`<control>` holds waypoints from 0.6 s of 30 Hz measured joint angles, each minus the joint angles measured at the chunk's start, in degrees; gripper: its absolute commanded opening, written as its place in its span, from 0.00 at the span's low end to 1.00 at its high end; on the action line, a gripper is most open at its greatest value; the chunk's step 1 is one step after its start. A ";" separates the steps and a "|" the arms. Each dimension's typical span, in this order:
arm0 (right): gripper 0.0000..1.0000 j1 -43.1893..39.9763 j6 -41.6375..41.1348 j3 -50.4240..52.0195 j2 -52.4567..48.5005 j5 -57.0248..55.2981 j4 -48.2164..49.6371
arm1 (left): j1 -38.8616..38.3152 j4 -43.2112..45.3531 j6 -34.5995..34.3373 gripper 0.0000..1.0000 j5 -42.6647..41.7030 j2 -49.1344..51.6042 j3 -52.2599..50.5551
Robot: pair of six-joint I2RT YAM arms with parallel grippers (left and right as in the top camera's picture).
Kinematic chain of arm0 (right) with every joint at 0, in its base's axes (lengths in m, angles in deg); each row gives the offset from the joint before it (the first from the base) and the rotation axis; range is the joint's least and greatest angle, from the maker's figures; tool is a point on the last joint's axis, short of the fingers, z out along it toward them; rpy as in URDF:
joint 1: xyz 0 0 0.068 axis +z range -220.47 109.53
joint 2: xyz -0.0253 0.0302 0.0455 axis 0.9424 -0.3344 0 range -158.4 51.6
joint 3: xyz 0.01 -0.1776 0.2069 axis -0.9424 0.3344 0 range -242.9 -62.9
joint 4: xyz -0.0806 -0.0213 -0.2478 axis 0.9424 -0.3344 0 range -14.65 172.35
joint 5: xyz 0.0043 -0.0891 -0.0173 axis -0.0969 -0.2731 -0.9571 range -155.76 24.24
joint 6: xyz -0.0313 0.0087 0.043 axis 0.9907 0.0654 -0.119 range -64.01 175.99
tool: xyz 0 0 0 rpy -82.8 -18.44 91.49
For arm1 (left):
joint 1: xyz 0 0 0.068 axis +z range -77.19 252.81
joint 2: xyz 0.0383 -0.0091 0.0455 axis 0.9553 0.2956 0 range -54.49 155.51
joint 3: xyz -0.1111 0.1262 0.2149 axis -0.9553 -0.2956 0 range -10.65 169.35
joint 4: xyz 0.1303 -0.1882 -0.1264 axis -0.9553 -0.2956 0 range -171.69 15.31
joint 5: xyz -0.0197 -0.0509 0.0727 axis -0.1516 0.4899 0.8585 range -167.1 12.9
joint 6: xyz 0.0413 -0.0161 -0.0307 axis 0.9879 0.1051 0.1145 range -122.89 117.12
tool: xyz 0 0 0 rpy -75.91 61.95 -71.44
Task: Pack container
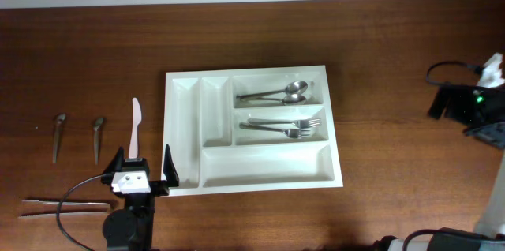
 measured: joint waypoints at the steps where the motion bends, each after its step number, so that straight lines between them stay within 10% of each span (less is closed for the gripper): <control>1: 0.90 0.00 0.04 1.53 0.07 0.72 -0.09 | 0.00 0.00 0.00 0.99 0.00 0.00 0.00; 18: 0.99 0.00 0.26 20.81 23.96 3.21 9.92 | 0.00 0.00 0.00 0.99 0.00 0.00 0.00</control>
